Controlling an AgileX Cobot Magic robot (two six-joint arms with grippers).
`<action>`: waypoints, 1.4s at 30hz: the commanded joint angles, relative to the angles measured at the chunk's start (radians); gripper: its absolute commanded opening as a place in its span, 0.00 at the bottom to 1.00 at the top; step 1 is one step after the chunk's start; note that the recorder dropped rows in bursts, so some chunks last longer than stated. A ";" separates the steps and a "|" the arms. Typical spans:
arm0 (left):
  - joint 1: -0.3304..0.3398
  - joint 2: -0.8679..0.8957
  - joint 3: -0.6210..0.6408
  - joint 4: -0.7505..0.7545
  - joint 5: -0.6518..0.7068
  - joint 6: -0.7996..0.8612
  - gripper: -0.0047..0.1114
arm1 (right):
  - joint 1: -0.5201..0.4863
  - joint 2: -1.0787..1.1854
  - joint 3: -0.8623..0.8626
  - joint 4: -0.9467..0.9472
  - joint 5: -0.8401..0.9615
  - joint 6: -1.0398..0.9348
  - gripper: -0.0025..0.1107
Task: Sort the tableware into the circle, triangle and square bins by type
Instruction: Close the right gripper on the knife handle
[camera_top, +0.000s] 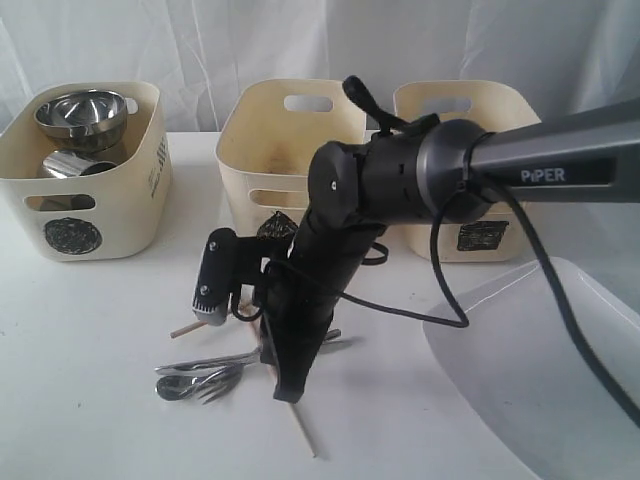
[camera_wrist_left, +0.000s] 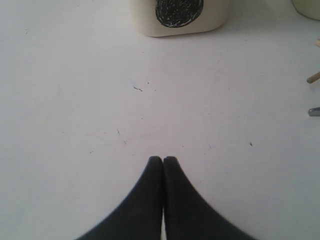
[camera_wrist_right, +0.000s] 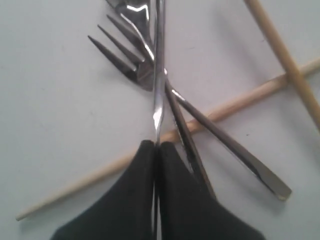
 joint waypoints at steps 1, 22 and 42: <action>-0.005 -0.003 0.007 -0.004 0.011 0.001 0.04 | 0.003 0.034 0.007 -0.003 -0.006 0.007 0.02; -0.005 -0.003 0.007 -0.004 0.011 0.001 0.04 | 0.003 0.051 0.007 0.002 -0.032 0.007 0.24; -0.005 -0.003 0.007 -0.004 0.011 0.001 0.04 | 0.087 0.036 0.007 0.001 -0.094 0.093 0.37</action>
